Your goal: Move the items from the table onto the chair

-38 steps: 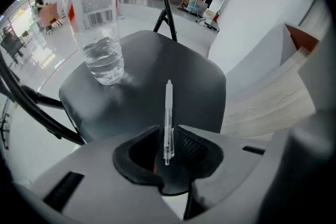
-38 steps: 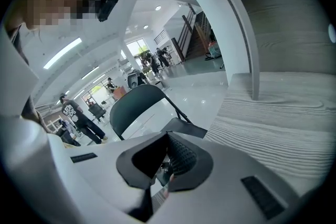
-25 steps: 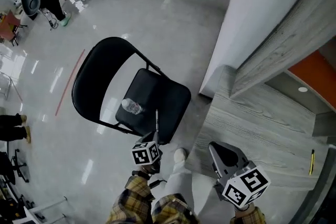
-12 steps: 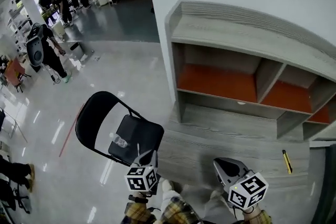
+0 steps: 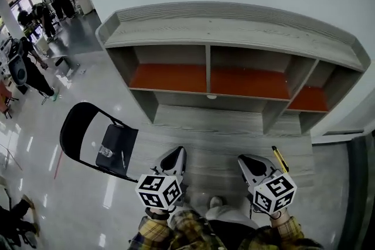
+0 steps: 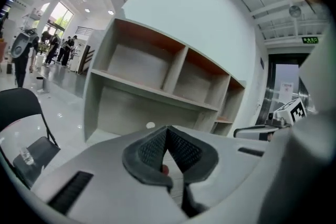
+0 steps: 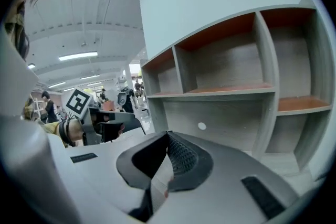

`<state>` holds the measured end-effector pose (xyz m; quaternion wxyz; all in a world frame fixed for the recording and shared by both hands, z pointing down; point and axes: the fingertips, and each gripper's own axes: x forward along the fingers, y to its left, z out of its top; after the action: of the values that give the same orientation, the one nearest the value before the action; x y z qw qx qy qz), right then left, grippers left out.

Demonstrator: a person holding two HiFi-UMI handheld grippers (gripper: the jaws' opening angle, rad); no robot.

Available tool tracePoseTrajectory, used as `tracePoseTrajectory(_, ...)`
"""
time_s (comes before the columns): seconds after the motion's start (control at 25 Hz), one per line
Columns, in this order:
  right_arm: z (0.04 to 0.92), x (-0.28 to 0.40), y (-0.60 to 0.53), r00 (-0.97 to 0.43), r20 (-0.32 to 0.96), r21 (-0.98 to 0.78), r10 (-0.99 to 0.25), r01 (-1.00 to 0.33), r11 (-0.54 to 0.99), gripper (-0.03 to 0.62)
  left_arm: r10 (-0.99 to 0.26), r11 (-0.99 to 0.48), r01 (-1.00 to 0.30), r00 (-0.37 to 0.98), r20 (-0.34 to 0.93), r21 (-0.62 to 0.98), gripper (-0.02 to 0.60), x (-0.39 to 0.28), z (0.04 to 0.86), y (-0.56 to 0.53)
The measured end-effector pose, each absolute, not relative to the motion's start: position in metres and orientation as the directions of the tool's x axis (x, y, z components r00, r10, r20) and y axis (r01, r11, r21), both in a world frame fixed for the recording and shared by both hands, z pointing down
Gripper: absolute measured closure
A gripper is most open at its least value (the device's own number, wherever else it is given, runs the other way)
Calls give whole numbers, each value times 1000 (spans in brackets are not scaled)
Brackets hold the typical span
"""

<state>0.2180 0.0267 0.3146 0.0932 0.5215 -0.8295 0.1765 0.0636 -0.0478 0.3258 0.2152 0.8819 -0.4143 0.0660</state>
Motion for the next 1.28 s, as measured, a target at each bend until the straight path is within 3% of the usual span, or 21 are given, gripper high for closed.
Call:
tracePoseTrajectory(0.24,325,260,57,-342,351,-187,-872,-938,293,577,-614,-674,-686,726,309,273,578,135,314,-16)
tracePoseTrajectory(0.52,317,265,60,-269,329,-215,-905,-955,205,577,-500,-774,-578,809,308,259,578,174,303,-1)
tracePoseTrajectory(0.8,319,258,66,-240,347,-219,-907,-961,170,577,-440,-809,-520,846,301,276,578,183,303,4)
tracePoseTrajectory(1.28,329,252,66,-248,376,-239,-893,-957,165,577,-436,-794,-526,843,315,307,580,174,311,-2)
